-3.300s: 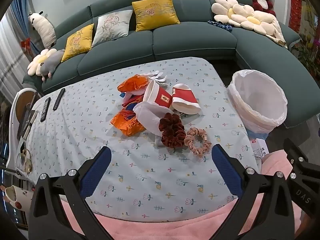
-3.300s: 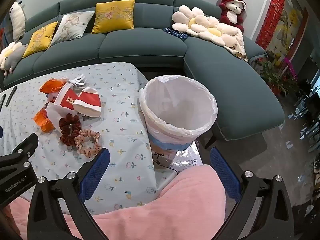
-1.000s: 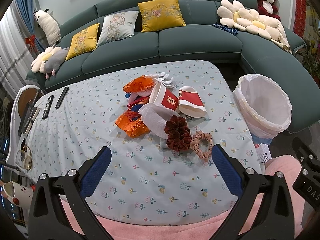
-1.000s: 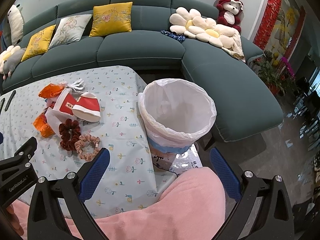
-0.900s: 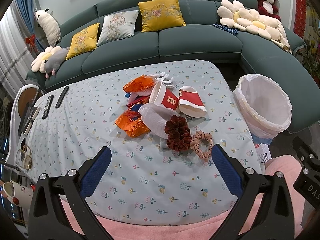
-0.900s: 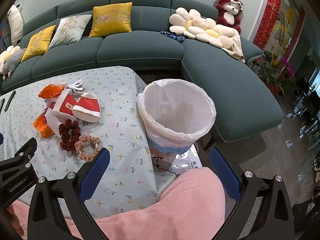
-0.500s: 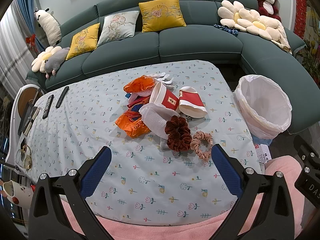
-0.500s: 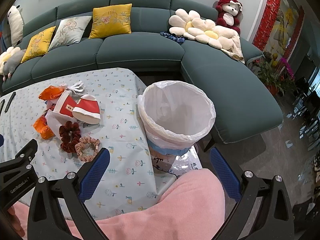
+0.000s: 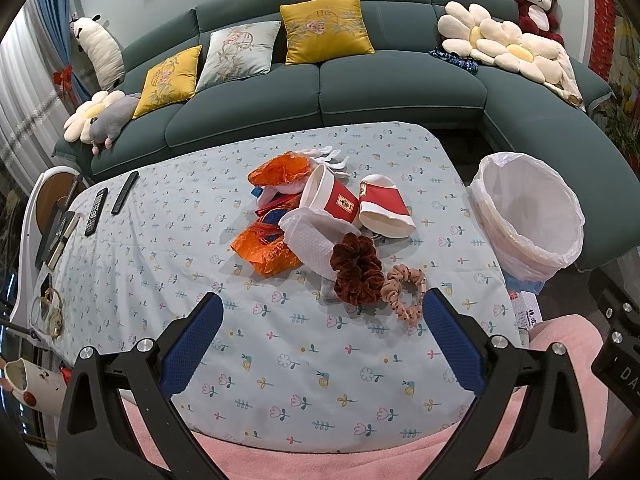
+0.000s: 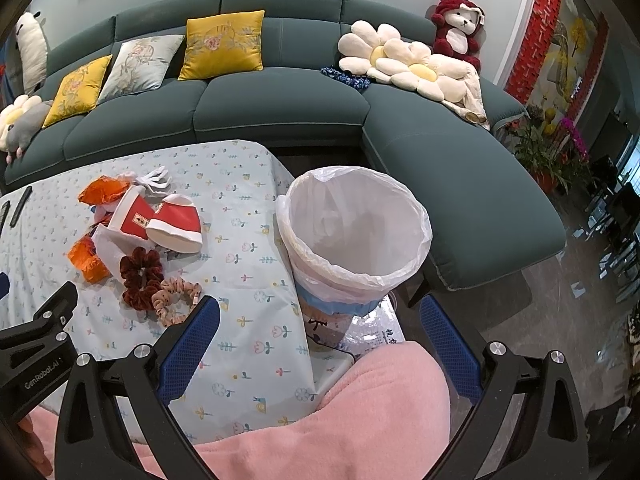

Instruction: Collect trash

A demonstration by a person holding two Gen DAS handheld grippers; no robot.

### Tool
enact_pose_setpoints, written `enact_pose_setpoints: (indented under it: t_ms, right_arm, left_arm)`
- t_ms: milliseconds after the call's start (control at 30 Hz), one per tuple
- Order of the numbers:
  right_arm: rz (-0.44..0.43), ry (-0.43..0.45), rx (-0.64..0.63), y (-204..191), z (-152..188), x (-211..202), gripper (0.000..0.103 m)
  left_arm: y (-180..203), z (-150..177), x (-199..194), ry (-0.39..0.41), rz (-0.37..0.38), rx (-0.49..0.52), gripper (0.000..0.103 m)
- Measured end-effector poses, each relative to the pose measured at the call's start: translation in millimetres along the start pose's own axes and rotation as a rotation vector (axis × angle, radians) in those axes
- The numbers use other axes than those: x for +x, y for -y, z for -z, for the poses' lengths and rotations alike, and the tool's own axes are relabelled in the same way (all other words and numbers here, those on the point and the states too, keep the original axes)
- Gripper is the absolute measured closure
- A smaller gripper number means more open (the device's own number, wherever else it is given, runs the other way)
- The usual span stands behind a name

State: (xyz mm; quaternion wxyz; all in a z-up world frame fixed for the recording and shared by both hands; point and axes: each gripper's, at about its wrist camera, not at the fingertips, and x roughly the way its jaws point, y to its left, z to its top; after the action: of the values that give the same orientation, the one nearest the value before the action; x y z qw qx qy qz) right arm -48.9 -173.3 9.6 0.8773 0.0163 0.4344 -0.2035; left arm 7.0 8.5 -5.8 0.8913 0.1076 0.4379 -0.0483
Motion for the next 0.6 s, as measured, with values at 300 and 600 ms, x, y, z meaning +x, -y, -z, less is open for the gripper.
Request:
enact_pose_setpoints:
  t_ms: [300, 600]
  right_arm:
    - [0.002, 0.014, 0.001, -1.4, -1.0, 0.4, 0.007]
    - [0.001, 0.017, 0.0, -2.0, -2.5, 1.2, 0.007]
  left_arm:
    - [-0.9, -3.4, 0.2, 0.005, 0.001, -0.005, 0.008]
    - [0.3, -6.7, 0.6, 0.005, 0.004, -0.01, 0.008]
